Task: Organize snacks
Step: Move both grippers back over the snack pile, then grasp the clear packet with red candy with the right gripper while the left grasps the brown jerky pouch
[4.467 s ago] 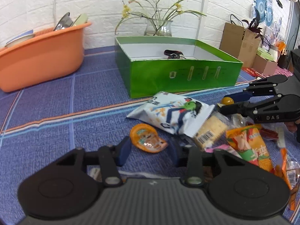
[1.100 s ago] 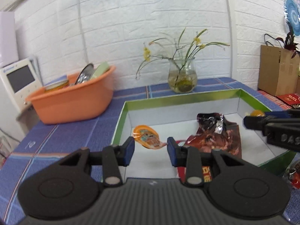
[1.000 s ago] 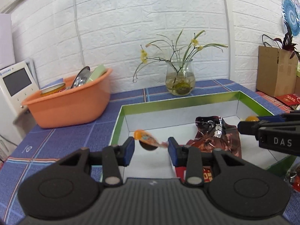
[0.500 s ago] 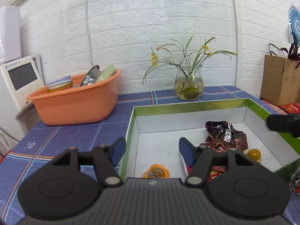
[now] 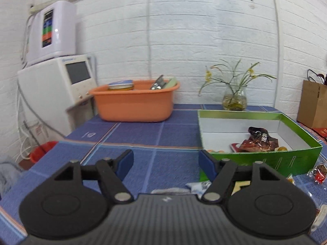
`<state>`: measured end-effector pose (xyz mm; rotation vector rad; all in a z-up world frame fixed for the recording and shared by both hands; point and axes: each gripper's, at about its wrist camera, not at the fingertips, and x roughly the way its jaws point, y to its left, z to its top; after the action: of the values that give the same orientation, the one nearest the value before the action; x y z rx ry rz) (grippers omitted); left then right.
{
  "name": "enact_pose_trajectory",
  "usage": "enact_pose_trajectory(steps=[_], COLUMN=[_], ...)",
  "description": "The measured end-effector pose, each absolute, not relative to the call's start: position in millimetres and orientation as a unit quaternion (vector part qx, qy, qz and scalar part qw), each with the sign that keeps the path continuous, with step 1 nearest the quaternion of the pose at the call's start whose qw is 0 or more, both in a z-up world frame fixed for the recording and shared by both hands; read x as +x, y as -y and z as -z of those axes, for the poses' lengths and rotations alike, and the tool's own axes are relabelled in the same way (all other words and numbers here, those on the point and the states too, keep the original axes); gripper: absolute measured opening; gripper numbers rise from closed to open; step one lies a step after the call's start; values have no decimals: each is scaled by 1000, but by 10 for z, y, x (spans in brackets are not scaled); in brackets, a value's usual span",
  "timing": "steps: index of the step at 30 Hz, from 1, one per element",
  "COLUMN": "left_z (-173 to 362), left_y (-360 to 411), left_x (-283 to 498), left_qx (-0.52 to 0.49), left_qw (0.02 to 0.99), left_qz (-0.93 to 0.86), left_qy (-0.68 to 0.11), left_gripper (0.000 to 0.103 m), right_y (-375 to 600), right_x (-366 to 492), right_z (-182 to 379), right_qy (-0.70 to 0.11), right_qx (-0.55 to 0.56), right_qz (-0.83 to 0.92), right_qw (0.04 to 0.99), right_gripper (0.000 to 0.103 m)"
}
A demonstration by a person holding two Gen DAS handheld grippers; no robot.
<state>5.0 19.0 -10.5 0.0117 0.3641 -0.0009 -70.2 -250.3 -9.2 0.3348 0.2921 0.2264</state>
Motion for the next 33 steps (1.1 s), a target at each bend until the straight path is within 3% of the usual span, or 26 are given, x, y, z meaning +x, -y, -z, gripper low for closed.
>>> enact_pose_trajectory(steps=[3, 5, 10, 13, 15, 17, 18, 19, 21, 25, 33], left_z=[245, 330, 490, 529, 529, 519, 511, 494, 468, 445, 604], left_y=[-462, -544, -446, -395, -365, -341, -336, -332, -336, -322, -259], left_x=[-227, -305, -384, -387, -363, -336, -320, -290, -227, -14, 364], left_qx=[-22, -24, 24, 22, 29, 42, 46, 48, 51, 75, 80], left_qw=[979, 974, 965, 964, 964, 964, 964, 965, 965, 964, 951], left_qz=[-24, -29, -9, 11, 16, 19, 20, 19, 20, 33, 64], left_qy=[-201, -225, -261, -263, -263, -262, -260, -257, -255, -254, -290], left_gripper=[83, 83, 83, 83, 83, 83, 83, 83, 83, 83, 83], right_y=[2483, 2418, 2255, 2255, 2283, 2332, 2345, 2347, 2369, 2418, 2458], right_x=[-823, -870, -896, -924, -941, -925, -897, -866, -774, -496, 80], right_z=[222, 315, 458, 484, 463, 412, 384, 361, 331, 334, 611], right_qy=[-171, -192, -221, -224, -219, -213, -212, -212, -205, -198, -263], right_qx=[180, 179, 158, 166, 161, 138, 114, 88, 36, -34, -121], right_qz=[-133, -130, -145, -148, -129, -93, -70, -46, -6, 12, -3], right_qw=[960, 956, 951, 949, 954, 963, 968, 972, 978, 980, 957], right_gripper=[103, 101, 66, 56, 55, 56, 68, 85, 103, 103, 103])
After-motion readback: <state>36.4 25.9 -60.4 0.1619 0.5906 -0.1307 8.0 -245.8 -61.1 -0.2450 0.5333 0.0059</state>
